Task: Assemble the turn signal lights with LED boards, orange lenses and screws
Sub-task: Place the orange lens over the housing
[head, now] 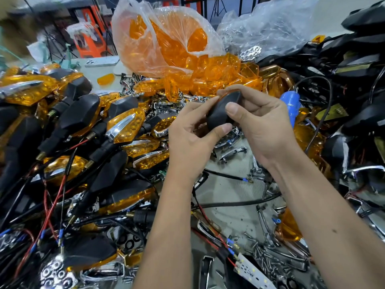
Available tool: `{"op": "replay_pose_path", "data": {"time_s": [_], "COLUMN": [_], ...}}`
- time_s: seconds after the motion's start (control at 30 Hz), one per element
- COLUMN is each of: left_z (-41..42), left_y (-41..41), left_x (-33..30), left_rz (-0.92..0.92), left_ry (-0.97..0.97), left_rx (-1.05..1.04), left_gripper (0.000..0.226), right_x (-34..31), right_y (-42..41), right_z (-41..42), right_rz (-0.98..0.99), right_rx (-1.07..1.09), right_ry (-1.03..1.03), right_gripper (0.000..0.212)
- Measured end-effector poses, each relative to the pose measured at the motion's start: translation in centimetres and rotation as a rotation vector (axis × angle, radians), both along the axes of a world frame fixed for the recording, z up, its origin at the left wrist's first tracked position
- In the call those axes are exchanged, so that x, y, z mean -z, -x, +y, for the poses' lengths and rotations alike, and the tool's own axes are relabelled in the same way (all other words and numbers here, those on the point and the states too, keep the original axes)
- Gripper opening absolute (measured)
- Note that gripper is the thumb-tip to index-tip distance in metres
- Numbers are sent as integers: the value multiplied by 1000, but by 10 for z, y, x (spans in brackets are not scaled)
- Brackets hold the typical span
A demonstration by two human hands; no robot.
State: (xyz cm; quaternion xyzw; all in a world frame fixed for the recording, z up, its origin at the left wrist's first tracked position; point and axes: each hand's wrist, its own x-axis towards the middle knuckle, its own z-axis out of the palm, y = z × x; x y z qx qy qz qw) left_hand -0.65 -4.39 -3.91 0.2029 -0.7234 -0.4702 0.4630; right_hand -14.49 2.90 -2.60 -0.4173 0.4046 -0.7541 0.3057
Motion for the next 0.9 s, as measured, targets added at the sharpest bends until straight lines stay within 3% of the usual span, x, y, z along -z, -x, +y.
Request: {"op": "replay_pose_path", "data": {"time_s": [0.2, 0.33, 0.6, 0.9], "left_z": [2, 5, 6, 3], "left_y": [1, 6, 10, 7], "left_x": [1, 2, 5, 0], "left_rz": [70, 79, -58, -87], "left_ry": [-65, -109, -12, -6], "left_rx": [44, -23, -139, -165], "left_gripper": [57, 55, 56, 48], "right_x": [-2, 0, 1, 0], "right_y": [1, -4, -13, -21], "right_z": [-2, -4, -4, -6], "right_rz": [-31, 19, 90, 120], "right_rx": [-139, -27, 143, 170], "right_ry": [87, 82, 16, 21], "right_gripper": [28, 23, 27, 26]}}
